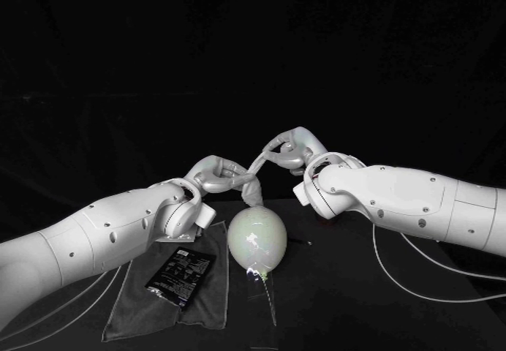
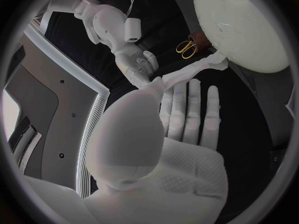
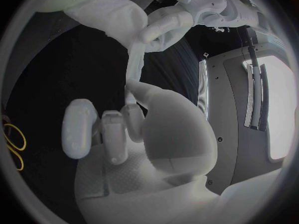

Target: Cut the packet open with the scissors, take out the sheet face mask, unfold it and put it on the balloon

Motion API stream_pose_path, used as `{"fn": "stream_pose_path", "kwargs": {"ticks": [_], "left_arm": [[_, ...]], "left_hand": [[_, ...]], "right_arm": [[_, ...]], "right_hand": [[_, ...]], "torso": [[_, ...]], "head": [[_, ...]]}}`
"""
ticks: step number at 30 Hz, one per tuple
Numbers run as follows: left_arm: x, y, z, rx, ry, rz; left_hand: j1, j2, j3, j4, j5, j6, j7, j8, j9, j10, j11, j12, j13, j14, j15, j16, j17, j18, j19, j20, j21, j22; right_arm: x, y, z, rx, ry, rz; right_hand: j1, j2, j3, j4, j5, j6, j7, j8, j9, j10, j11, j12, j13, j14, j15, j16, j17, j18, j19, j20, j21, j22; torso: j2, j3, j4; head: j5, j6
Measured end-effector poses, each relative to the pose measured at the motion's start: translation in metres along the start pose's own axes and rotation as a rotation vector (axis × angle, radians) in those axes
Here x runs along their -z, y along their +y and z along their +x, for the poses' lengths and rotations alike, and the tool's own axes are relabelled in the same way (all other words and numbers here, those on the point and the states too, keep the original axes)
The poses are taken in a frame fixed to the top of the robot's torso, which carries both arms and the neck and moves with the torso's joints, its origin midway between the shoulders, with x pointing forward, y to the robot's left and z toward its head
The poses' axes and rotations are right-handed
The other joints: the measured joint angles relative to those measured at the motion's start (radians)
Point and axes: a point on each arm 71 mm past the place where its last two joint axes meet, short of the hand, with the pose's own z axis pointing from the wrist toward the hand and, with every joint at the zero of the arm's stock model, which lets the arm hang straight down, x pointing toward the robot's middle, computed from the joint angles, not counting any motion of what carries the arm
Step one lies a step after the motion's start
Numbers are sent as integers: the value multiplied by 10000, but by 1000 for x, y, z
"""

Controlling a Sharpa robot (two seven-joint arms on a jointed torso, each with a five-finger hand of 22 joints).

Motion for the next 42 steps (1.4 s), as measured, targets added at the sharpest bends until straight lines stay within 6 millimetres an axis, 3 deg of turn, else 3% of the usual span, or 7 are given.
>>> {"fn": "stream_pose_path", "kwargs": {"ticks": [6, 21, 24, 32, 35, 38, 42], "left_arm": [[0, 1, 0, 143, 81, -73], [0, 2, 2, 226, 184, -326], [0, 2, 2, 263, 166, -354], [0, 3, 1, 470, 93, -406], [0, 3, 0, 571, 57, -428], [0, 3, 0, 660, 30, -445], [0, 3, 0, 740, 10, -458]], "left_hand": [[-216, -281, -210, 309, 2, -603, 562, -407, 192, -537, 312, -422, -87, -279, 178, 0, 54, -64, 0, 0, -56, -21], [-43, -556, -377, 396, 1, -848, 775, -623, 45, -642, 422, -536, -67, -348, 248, -1, 187, -68, -1, -1, -116, -23], [-355, -425, -498, 434, 2, -848, 775, -672, 20, -642, 422, -536, -49, -383, 283, -2, 232, -68, -1, -1, -116, -31], [-1860, 632, -821, 445, 2, -848, 775, -798, -84, -642, 422, -535, 9, -384, 283, -2, 343, -69, -2, -1, -155, -31], [-2052, 824, -829, 434, 1, -848, 775, -798, -95, -641, 422, -536, 11, -383, 283, -2, 364, -69, -2, -1, -155, -31], [-1966, 834, -874, 371, 2, -848, 775, -798, -96, -641, 422, -535, 28, -384, 283, 13, 389, -70, -2, -1, -194, -31], [-950, 884, -476, -28, 1, -819, 747, -799, -96, -641, 422, -535, 28, -419, 247, 37, 441, -70, -2, -1, -194, -30]], "right_arm": [[1, 4, 3, -40, 86, -127], [5, 10, 8, -120, 221, -396], [5, 10, 8, -119, 219, -403], [4, 9, 7, -106, 193, -388], [4, 9, 7, -104, 189, -385], [4, 9, 7, -104, 189, -384], [5, 9, 8, -111, 209, -396]], "right_hand": [[11, 11, -1, 1, -17, 13, 31, 0, 0, 0, 1, 0, -2, 0, 0, -9, -6, 0, 0, 0, 0, 4], [10, 10, -2, 1, -36, -8, 61, 0, 0, -1, 1, 0, -5, 0, 0, 4, 3, 0, -1, 1, 0, 0], [10, 10, -2, 1, -38, -9, 61, 0, 0, -2, 2, -1, -4, 0, 0, 7, 3, 0, -1, 0, 0, -4], [10, 10, -2, 2, 2, 26, 19, 0, 0, -2, 2, -1, -1, 0, 0, 6, 2, -1, -1, 1, 0, -3], [9, 9, -3, 2, 3, 26, 17, 0, 0, -2, 2, -1, 0, 0, 0, 4, 2, 0, -1, 1, 0, 0], [9, 9, -3, 2, 4, 25, 16, 0, 0, -3, 3, -1, -1, 0, 0, 0, 1, 0, -1, 1, 0, 1], [9, 9, -3, 2, 4, 24, 16, 0, 0, -2, 3, -1, -1, 0, 0, -3, -6, 0, -1, 1, 0, 3]], "torso": [[2, 2, -6], [-5, -4, -1], [-5, -6, -1], [-8, -8, -2], [-8, -8, -2], [-7, -8, -2], [-6, -7, -2]], "head": [[-8, -21], [-12, -19], [-12, -17], [-12, -11], [-12, -8], [-12, -6], [-12, -6]]}}
